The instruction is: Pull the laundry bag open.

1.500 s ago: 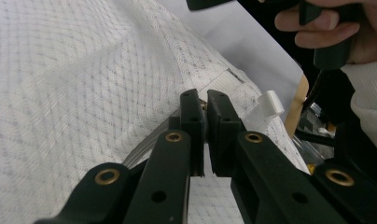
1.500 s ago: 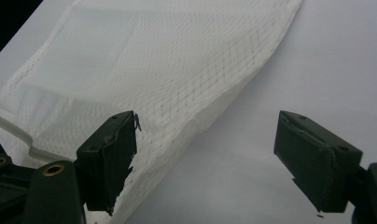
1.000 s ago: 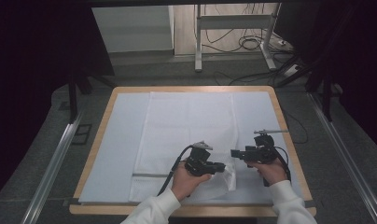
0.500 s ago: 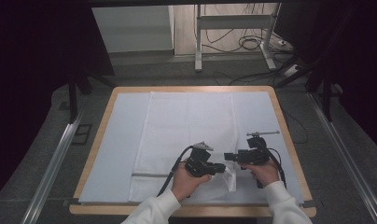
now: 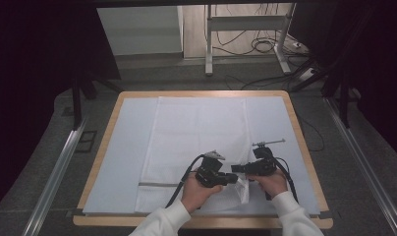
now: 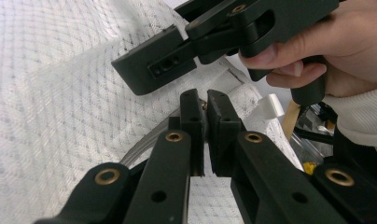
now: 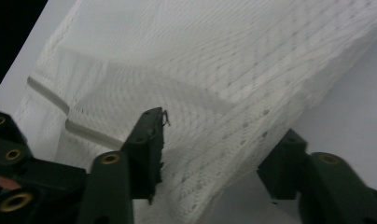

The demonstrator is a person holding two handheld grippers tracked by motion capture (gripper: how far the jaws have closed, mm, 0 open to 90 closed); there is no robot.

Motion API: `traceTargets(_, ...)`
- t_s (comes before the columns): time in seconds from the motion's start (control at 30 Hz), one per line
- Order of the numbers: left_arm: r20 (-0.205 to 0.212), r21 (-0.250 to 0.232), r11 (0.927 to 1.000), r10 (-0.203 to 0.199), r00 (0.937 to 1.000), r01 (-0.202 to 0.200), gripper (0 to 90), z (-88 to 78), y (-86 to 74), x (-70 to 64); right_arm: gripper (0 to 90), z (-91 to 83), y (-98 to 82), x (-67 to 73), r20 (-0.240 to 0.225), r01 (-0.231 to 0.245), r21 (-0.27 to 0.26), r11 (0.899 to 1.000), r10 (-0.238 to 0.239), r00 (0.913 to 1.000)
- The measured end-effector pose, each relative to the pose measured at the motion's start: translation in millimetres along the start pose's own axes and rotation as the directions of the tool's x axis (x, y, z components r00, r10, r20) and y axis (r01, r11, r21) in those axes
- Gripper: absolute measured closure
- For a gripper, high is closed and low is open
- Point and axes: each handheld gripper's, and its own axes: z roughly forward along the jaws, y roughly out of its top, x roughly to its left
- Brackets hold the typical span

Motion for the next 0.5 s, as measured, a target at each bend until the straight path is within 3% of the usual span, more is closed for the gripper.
traceTargets(0.2,-0.003,0.008,1.0,-0.003,1.0,0.003,86.1,2.9,-0.8,0.8,75.4,0.2,-0.4,1.1,-0.006,0.046,0.017,0.999,-0.046,0.9989)
traceTargets(0.3,-0.004,0.011,0.9999,-0.003,1.0,0.003,86.1,4.4,-1.3,1.0,82.0,0.0,-0.9,1.5,-0.003,0.095,0.017,0.995,-0.095,0.9954)
traceTargets(0.5,-0.006,0.016,0.9998,-0.008,0.9999,0.009,86.1,6.3,-2.8,2.8,87.7,-0.3,-1.2,1.6,-0.009,0.109,0.016,0.994,-0.109,0.994)
